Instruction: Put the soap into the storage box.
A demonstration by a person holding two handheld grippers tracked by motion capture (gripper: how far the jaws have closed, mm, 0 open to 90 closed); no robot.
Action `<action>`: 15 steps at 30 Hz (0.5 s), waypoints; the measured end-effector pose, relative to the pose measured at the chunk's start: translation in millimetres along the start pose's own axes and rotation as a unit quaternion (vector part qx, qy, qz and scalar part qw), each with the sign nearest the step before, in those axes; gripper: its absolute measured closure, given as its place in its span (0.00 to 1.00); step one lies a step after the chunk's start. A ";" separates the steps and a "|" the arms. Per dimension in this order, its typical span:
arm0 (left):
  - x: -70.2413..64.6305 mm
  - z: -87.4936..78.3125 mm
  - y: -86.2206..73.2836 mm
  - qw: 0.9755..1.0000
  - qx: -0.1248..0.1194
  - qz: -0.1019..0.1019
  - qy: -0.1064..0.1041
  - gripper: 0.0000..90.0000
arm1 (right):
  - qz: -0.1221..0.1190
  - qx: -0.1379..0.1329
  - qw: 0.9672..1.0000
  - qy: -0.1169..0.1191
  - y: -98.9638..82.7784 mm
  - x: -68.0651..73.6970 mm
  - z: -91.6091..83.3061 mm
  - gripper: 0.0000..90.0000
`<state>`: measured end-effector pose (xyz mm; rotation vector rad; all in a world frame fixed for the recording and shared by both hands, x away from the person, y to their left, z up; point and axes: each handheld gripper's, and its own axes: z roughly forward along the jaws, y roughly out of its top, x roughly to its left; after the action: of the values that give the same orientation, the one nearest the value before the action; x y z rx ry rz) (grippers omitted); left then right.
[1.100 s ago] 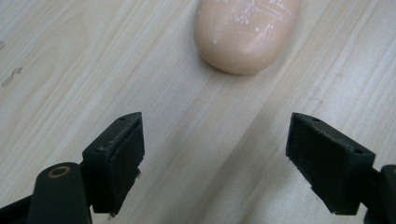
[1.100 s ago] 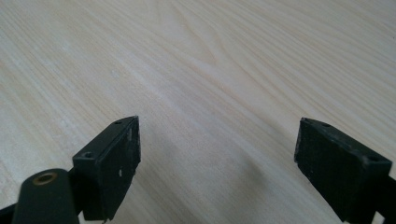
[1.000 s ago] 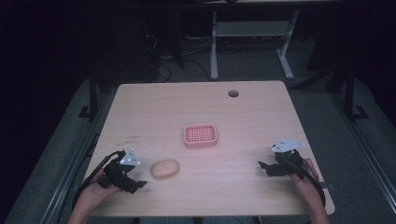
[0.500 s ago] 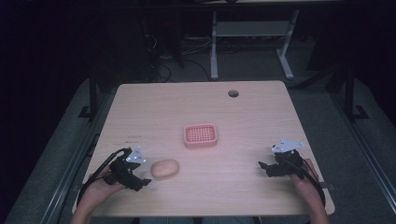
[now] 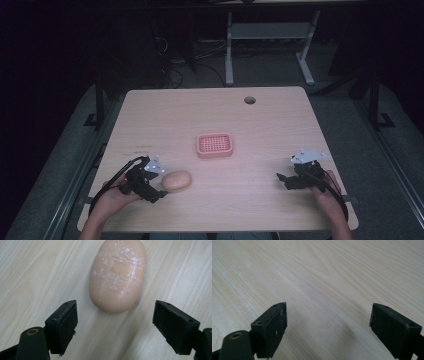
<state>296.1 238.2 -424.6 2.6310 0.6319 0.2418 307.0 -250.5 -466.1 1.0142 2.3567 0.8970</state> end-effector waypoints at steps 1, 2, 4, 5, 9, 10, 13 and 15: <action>0.2 0.4 1.3 1.000 0.002 0.003 0.000 0.22 | -0.002 0.001 1.000 -0.001 -0.1 -0.2 -0.1 0.15; -0.1 1.1 2.3 1.000 0.002 0.003 -0.001 0.22 | -0.003 0.001 1.000 -0.001 -0.1 -0.4 -0.2 0.15; 0.1 2.3 4.7 1.000 0.003 0.004 -0.001 0.23 | -0.003 0.000 1.000 -0.001 -0.1 -0.4 -0.1 0.15; 0.3 2.9 5.9 1.000 0.005 0.006 -0.002 0.23 | -0.002 0.001 1.000 0.000 -0.1 -0.3 -0.1 0.15; 0.1 6.7 10.9 1.000 0.010 0.011 -0.006 0.23 | -0.004 -0.001 1.000 -0.001 -0.1 -0.2 -0.1 0.15; 0.0 7.9 12.1 1.000 0.011 0.012 -0.006 0.23 | -0.005 0.000 1.000 -0.001 -0.1 -0.3 -0.1 0.15; -0.1 11.0 15.6 1.000 0.016 0.014 -0.012 0.23 | -0.003 0.000 1.000 0.000 -0.2 -0.2 -0.2 0.15; 0.3 13.5 17.8 1.000 0.017 0.016 -0.012 0.23 | -0.005 -0.001 1.000 -0.001 -0.2 -0.3 0.0 0.15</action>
<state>306.8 219.1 -428.8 2.6750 0.5912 0.2090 307.1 -250.9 -466.1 1.0012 2.3579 0.8941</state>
